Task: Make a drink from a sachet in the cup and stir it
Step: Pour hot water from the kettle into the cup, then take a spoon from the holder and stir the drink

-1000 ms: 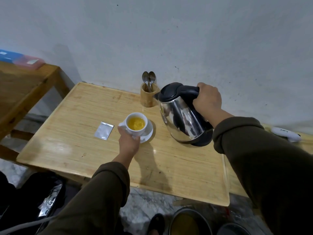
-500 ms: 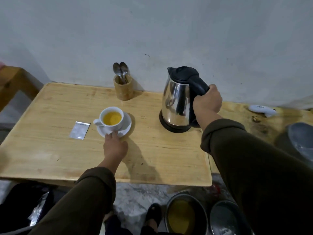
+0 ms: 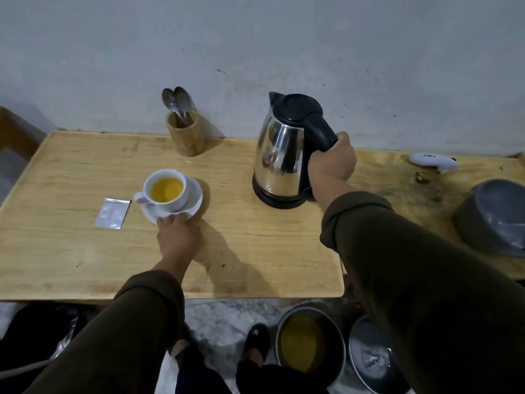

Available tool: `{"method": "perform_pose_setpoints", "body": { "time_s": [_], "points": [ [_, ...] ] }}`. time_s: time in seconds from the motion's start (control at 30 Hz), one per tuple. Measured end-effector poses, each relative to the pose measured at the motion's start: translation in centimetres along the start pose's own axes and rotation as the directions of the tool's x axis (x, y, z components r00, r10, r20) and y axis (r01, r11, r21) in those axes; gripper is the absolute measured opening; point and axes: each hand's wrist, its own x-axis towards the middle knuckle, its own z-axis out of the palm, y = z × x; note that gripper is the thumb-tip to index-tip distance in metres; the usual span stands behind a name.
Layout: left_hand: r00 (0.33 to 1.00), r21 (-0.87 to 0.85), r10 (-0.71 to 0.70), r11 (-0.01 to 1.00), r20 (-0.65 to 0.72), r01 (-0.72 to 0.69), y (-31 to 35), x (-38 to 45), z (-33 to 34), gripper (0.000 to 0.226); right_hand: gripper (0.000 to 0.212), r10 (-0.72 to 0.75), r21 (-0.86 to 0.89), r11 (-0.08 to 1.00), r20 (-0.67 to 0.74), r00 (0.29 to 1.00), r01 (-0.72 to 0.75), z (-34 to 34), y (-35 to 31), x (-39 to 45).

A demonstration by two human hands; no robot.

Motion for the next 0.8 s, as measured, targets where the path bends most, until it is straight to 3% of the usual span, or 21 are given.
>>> {"method": "perform_pose_setpoints", "body": {
  "time_s": [0.27, 0.57, 0.8],
  "points": [
    [0.999, 0.030, -0.012, 0.999, 0.042, 0.011, -0.4, 1.0, 0.6, 0.039, 0.028, -0.034, -0.014, 0.999, -0.010, 0.999, 0.033, 0.4, 0.9, -0.2],
    [1.000, -0.083, 0.002, 0.997, -0.005, -0.003, -0.5, 0.8, 0.3, 0.033, 0.028, 0.026, 0.031, 0.999, -0.009, 1.000, -0.026, 0.5, 1.4, -0.6],
    [0.996, -0.297, -0.075, 0.953, -0.055, 0.055, -0.2, -0.8, -2.1, 0.041, 0.041, 0.131, 0.104, 0.987, -0.045, 0.990, -0.126, 1.1, 1.6, -2.4]
  ]
}}
